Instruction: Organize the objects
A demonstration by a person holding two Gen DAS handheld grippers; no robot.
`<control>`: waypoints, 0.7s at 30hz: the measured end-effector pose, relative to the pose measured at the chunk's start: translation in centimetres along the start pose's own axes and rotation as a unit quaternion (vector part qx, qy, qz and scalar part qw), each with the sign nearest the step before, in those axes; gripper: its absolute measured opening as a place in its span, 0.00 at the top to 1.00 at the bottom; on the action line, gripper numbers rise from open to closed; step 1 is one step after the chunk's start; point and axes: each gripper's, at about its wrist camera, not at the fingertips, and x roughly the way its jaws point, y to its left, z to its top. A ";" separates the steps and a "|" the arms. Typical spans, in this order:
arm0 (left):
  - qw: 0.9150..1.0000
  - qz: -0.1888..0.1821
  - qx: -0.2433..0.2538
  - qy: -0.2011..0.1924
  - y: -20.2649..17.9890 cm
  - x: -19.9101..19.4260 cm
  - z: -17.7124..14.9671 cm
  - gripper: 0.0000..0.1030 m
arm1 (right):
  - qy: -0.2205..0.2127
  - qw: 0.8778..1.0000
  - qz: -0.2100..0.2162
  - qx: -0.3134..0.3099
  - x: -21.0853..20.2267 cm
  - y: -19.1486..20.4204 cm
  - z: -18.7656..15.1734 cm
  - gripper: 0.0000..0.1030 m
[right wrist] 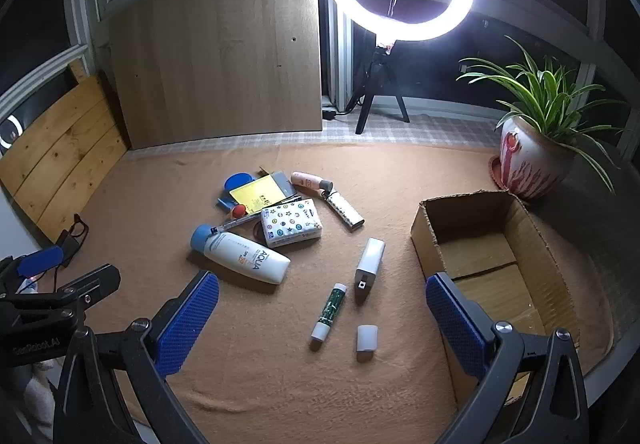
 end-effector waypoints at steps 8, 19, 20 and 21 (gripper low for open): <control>1.000 0.002 -0.003 -0.001 0.1 0.1 -0.1 0.00 | 0.002 1.000 0.000 0.001 0.1 0.0 0.0 0.01; 1.000 0.001 -0.003 -0.004 0.1 0.1 -0.2 0.00 | 0.011 1.000 0.002 0.004 0.3 -0.2 0.1 0.01; 1.000 0.000 -0.003 -0.004 0.1 0.1 -0.2 0.00 | 0.012 1.000 0.001 0.004 0.3 -0.3 0.1 0.01; 1.000 0.000 -0.002 -0.003 0.1 0.1 -0.1 0.00 | 0.011 1.000 0.000 0.005 0.3 -0.3 0.1 0.01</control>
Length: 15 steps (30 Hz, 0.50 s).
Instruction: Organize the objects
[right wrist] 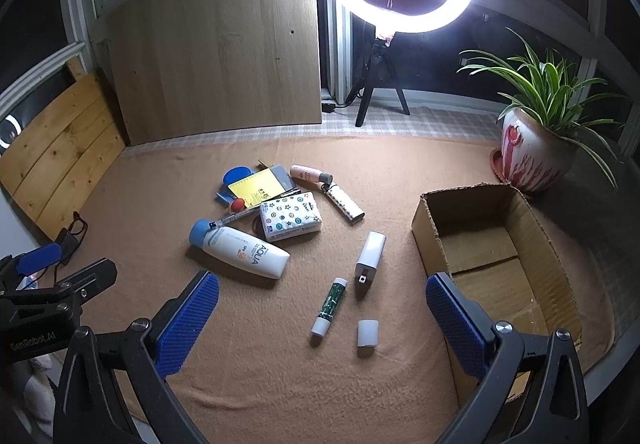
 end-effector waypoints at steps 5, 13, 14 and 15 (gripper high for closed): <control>1.000 -0.001 0.004 -0.001 -0.4 0.1 0.1 0.00 | 0.002 1.000 -0.002 0.002 0.1 -0.2 0.0 0.01; 1.000 -0.002 0.007 -0.002 -0.6 0.0 0.1 0.00 | 0.006 1.000 -0.001 0.003 0.1 -0.3 0.0 0.01; 1.000 -0.003 0.007 -0.002 -0.6 0.0 0.1 0.00 | 0.006 1.000 0.000 0.003 0.1 -0.3 0.0 0.01; 1.000 -0.003 0.008 -0.001 -0.6 0.0 0.2 0.00 | 0.007 1.000 0.000 0.003 0.1 -0.3 -0.1 0.01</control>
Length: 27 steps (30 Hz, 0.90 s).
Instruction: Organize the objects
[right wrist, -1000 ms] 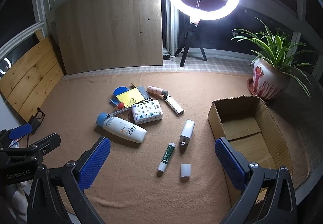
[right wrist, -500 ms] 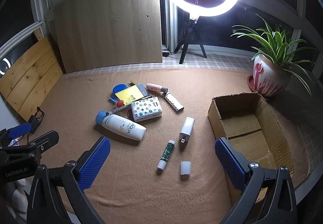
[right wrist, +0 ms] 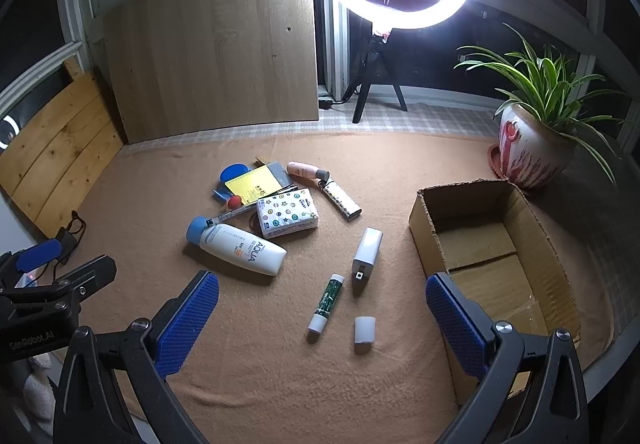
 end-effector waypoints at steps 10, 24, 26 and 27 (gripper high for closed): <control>1.000 0.000 0.000 0.000 0.0 0.0 0.0 0.00 | 0.002 1.000 0.002 0.000 0.0 0.0 -0.2 0.01; 1.000 0.003 -0.002 0.001 -0.3 0.0 0.1 0.00 | 0.010 1.000 0.009 0.006 0.2 -0.2 -0.3 0.01; 1.000 0.003 -0.002 0.001 -0.3 0.1 0.1 0.00 | 0.013 1.000 0.011 0.008 0.3 -0.3 -0.4 0.01; 1.000 0.003 -0.002 0.001 -0.3 0.1 0.1 0.00 | 0.013 1.000 0.011 0.009 0.4 -0.4 -0.4 0.01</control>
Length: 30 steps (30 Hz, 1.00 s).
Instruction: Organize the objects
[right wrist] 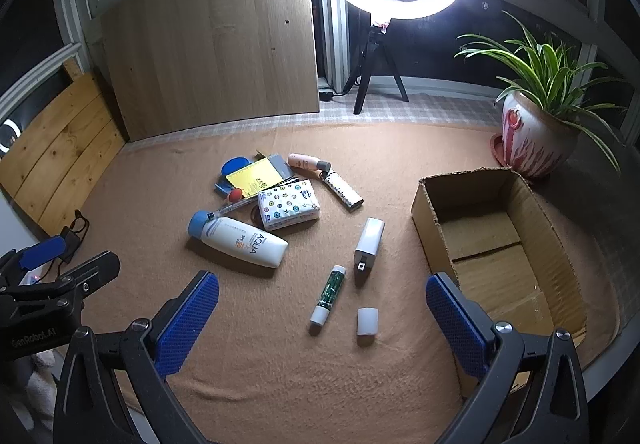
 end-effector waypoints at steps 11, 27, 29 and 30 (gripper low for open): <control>1.000 -0.001 -0.002 0.003 0.0 0.6 0.0 0.00 | 0.007 1.000 0.008 0.007 0.3 -0.3 0.0 0.01; 1.000 -0.006 -0.016 0.016 1.6 4.0 1.1 0.01 | 0.046 0.996 0.067 0.041 3.5 -2.3 1.1 0.07; 1.000 -0.003 -0.016 0.019 1.9 4.7 1.3 0.01 | 0.058 0.994 0.076 0.044 4.6 -2.3 1.3 0.10; 1.000 -0.002 -0.017 0.022 2.0 5.0 1.3 0.02 | 0.062 0.994 0.078 0.046 5.1 -2.4 1.4 0.11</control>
